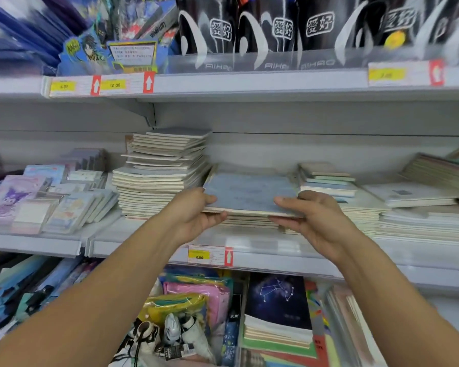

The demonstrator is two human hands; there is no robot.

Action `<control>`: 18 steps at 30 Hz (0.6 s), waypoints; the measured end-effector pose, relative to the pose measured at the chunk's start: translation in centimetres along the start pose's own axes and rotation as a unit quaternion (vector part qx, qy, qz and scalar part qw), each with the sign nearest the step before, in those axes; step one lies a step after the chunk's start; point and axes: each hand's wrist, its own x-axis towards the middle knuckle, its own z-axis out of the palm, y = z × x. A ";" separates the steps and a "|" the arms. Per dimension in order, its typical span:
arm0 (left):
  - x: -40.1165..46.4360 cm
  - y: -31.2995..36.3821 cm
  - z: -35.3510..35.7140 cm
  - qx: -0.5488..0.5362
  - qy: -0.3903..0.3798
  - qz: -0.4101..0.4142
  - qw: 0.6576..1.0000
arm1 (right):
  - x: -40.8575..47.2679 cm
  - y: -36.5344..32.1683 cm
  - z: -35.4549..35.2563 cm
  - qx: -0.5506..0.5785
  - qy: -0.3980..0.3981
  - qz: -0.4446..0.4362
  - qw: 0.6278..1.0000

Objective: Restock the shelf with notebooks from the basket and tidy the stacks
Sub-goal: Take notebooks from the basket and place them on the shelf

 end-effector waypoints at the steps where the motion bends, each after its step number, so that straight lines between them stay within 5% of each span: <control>1: 0.7 0.0 0.4 0.007 0.014 0.000 1.000 | 0.5 0.3 -0.1 -0.029 0.001 -0.002 1.000; 4: 1.9 -0.2 1.5 -0.012 0.065 0.003 0.998 | 2.0 1.3 0.2 -0.169 0.024 -0.034 0.985; 7: 2.0 -0.4 2.1 -0.017 0.090 0.039 0.995 | 4.0 1.7 0.1 -0.183 0.065 -0.058 0.979; 10: 1.4 -1.1 1.3 0.069 0.070 0.062 0.993 | 5.7 3.2 -0.4 -0.249 0.119 -0.112 0.955; 14: 0.1 -2.8 -1.9 0.285 0.053 0.105 0.951 | 7.2 5.9 -1.0 -0.467 0.185 -0.243 0.830; 18: -3.5 -4.0 -5.4 0.396 0.016 0.157 0.905 | 7.0 6.2 -0.1 -0.642 0.223 -0.212 0.702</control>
